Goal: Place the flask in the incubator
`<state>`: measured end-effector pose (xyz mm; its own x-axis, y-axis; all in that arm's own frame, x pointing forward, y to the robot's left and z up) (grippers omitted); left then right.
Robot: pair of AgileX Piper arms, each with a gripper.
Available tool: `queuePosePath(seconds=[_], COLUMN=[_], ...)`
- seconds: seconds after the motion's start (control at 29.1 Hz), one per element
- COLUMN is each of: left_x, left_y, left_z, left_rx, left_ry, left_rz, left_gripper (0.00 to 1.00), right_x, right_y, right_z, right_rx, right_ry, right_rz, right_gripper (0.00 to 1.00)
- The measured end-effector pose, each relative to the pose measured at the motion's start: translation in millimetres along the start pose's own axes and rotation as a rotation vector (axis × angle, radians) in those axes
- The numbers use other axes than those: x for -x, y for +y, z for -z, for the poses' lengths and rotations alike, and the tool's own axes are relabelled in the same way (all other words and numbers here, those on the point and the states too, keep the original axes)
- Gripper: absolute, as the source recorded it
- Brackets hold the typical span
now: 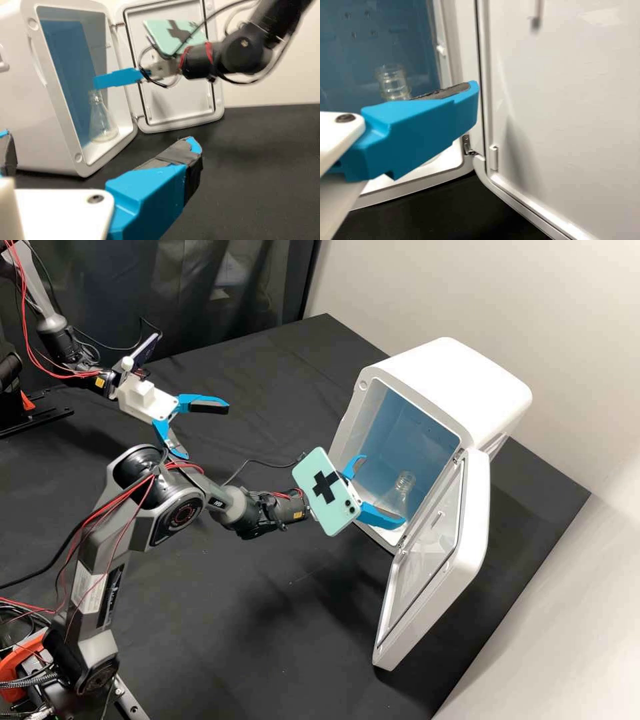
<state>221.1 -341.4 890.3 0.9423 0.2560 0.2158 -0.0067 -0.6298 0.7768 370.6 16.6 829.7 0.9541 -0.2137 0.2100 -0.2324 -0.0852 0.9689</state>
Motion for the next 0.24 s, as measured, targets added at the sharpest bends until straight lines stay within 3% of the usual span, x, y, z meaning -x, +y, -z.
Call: queuePosePath(seconds=[0.03, 0.1, 0.17, 0.24], left_x=[0.1, 0.1, 0.1, 0.1], left_y=[0.7, 1.1, 1.1, 1.1], left_z=[-0.1, -0.2, -0.2, -0.2], left_rx=[-0.001, -0.001, -0.001, -0.001], left_ry=[-0.001, -0.002, -0.002, -0.002], left_rz=[-0.004, -0.009, -0.009, -0.009], left_gripper=[1.00, 1.00, 1.00, 1.00], right_x=[2.6, 11.8, 18.6, 23.2], right_y=[1.0, 2.1, 3.5, 4.2], right_z=[0.3, 2.8, 3.7, 4.2], right_rx=[0.002, -0.025, -0.083, -0.138], right_ry=[0.009, 0.052, 0.105, 0.130], right_rz=[-0.011, -0.042, -0.055, -0.050], right_gripper=[1.00, 1.00, 1.00, 1.00])
